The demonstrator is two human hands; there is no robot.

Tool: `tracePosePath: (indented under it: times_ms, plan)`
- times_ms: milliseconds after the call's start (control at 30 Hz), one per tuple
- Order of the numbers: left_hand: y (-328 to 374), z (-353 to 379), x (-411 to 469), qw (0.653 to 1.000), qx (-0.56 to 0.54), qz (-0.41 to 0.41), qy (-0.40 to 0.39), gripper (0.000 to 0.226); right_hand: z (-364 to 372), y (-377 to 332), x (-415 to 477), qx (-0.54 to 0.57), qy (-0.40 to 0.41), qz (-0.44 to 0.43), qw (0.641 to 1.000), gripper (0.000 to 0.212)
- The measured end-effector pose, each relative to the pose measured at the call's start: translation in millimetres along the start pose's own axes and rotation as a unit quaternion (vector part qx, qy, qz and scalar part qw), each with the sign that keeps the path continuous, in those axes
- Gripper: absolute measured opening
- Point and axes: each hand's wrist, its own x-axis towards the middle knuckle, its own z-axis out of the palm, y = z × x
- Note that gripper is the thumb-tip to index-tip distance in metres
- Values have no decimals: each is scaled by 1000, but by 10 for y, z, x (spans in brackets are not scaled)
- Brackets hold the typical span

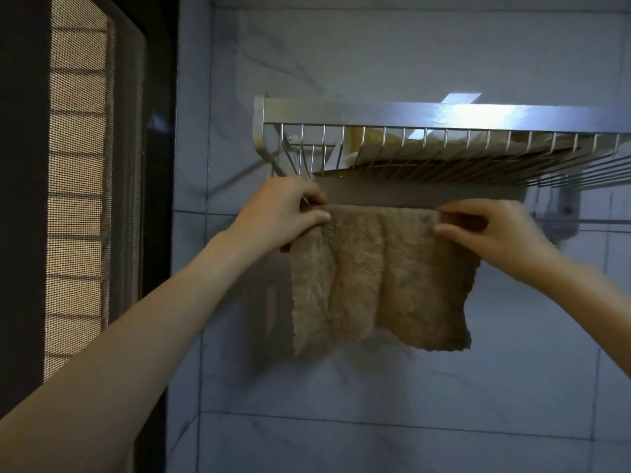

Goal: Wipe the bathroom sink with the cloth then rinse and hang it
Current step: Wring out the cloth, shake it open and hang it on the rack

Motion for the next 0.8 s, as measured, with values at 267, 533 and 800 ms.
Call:
tracePosePath:
  times_ms: [267, 533, 800]
  plan:
    - [-123, -14, 286, 991, 128, 26, 21, 27, -29, 92, 324, -32, 59, 51, 996, 23]
    - [-142, 57, -95, 991, 67, 82, 77, 31, -89, 80, 83, -53, 27, -63, 996, 22]
    - [-258, 7, -52, 988, 108, 95, 61, 25, -18, 260, 67, -77, 27, -24, 996, 22]
